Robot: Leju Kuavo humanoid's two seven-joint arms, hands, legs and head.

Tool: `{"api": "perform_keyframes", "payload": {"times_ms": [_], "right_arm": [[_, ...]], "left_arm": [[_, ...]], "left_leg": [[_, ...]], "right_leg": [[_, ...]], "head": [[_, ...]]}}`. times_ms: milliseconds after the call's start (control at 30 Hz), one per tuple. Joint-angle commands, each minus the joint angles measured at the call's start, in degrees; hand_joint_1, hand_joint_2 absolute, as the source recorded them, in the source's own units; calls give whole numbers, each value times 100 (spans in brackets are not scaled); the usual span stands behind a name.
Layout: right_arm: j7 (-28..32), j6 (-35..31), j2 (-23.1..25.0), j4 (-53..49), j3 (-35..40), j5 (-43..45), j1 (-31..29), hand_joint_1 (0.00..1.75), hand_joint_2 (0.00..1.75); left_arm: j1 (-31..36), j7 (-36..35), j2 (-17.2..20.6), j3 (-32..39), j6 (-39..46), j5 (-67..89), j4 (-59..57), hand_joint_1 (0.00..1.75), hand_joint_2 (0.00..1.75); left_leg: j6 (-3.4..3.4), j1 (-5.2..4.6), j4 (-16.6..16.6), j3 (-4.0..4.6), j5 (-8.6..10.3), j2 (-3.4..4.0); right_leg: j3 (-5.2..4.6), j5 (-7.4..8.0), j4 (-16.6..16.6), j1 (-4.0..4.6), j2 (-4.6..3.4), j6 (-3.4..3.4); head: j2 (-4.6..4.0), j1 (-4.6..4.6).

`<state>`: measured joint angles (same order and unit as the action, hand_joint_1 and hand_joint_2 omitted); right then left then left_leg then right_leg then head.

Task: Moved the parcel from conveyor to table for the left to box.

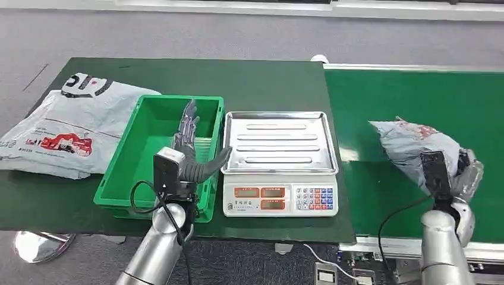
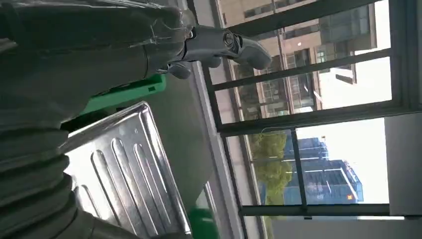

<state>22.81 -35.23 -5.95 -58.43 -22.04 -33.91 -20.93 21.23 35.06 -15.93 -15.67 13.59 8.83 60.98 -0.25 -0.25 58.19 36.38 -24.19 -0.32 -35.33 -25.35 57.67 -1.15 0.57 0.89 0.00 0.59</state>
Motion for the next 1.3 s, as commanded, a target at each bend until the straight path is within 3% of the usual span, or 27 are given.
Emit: {"api": "perform_keyframes", "payload": {"times_ms": [33, 133, 333, 433, 767, 800, 933, 1100, 1267, 1300], "right_arm": [[154, -344, 160, -1687, 1259, 402, 224, 175, 175], [335, -477, 72, -1658, 1384, 567, 219, 175, 175], [582, -477, 375, -2020, 1632, 197, 179, 175, 175], [630, -477, 691, -2137, 1661, -482, 167, 175, 175], [547, -477, 696, -2075, 1778, -615, 77, 175, 175], [547, -477, 696, -2075, 1778, -615, 77, 175, 175], [518, -477, 666, -2012, 1843, -741, 38, 175, 175], [-397, -322, 304, -1006, 3317, -1027, -785, 175, 175], [-937, -66, 597, 96, 4247, -1715, -1521, 175, 175], [-1164, 38, 700, 420, 4423, -2014, -1706, 175, 175]], "left_arm": [[427, 26, 166, -435, 112, -65, -706, 0, 175], [437, 19, 196, -473, 123, -99, -700, 0, 175], [617, 72, 188, -621, 163, -158, -995, 0, 175], [679, 93, 178, -720, 171, -192, -1094, 0, 175], [722, 104, 184, -745, 175, -226, -1153, 0, 175], [722, 104, 184, -745, 175, -226, -1153, 0, 175], [733, 110, 187, -763, 157, -238, -1168, 0, 175], [866, 192, 161, -881, 59, -354, -1351, 0, 175], [979, 232, 138, -936, 36, -419, -1485, 0, 175], [987, 232, 135, -940, 38, -424, -1484, 0, 175]], "left_leg": [[-6, 4, -3, -24, -10, 22], [-6, 8, -8, -36, -10, 19], [-6, 5, -7, -29, -10, 19], [-5, 2, -4, -18, -6, 17], [-3, 4, -4, -16, -4, 11], [-7, 13, -13, -52, -14, 25], [-3, 1, -3, -12, -2, 7], [-4, 1, 0, -18, -8, 42], [-10, 15, -11, -56, -11, 76], [-6, 5, 1, -23, -8, 69]], "right_leg": [[19, -3, -5, 4, -23, -10], [33, -4, -14, 9, -21, -12], [27, -3, -10, 5, -17, -11], [14, -2, -3, 2, -17, -9], [14, -3, -4, 3, -11, -7], [51, -5, -22, 13, -25, -14], [12, -3, -3, 1, -7, -8], [9, 4, -1, 1, -42, -10], [38, 15, -22, 16, -79, -19], [3, 10, 0, 5, -70, -11]], "head": [[0, 0], [0, 0], [0, 0], [0, 0], [0, 0], [0, 0], [0, 0], [0, 0], [0, 0], [0, -2]]}}
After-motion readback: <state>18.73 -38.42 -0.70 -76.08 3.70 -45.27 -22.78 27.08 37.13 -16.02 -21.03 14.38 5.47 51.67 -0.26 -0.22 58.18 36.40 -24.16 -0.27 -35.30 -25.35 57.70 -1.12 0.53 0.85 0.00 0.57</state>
